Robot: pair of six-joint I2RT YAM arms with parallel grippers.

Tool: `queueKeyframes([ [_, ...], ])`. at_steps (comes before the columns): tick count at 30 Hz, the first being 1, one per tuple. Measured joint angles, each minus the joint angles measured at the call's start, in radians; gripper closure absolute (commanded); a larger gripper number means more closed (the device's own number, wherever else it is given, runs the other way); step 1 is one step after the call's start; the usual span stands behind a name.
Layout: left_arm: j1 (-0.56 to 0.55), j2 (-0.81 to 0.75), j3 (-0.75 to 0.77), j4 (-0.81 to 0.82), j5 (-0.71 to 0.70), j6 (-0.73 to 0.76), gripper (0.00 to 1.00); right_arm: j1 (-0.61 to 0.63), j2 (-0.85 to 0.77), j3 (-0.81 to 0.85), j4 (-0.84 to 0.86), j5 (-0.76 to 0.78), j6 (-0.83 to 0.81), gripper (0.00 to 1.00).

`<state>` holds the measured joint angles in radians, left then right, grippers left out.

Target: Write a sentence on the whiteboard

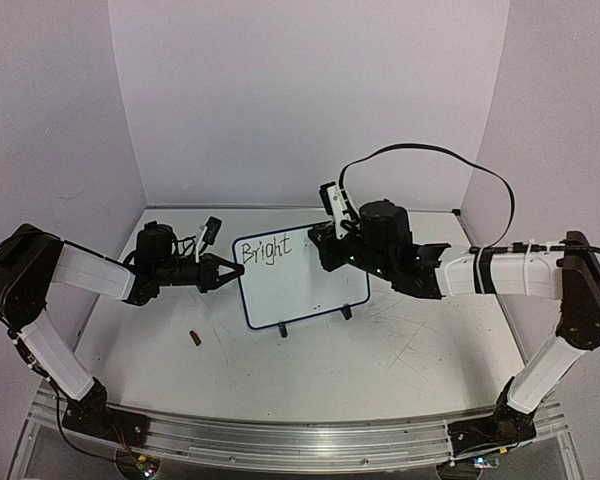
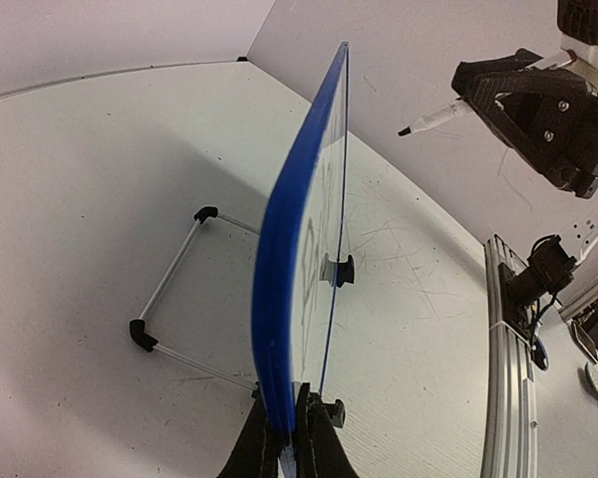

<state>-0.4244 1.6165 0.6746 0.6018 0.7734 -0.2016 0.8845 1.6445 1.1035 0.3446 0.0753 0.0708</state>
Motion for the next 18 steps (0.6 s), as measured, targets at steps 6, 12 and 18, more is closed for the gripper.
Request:
queueKeyframes([
  [6, 0.000, 0.000, 0.000, 0.000, -0.002, 0.000, 1.00, 0.003, 0.006, 0.003, -0.002, -0.001, 0.002, 1.00],
  [12, -0.001, 0.000, 0.000, -0.001, -0.005, 0.000, 1.00, 0.005, 0.006, 0.003, -0.003, 0.048, 0.002, 1.00],
  [18, -0.002, -0.002, 0.000, -0.002, -0.008, 0.000, 1.00, 0.004, 0.006, 0.003, -0.003, 0.099, -0.003, 1.00],
])
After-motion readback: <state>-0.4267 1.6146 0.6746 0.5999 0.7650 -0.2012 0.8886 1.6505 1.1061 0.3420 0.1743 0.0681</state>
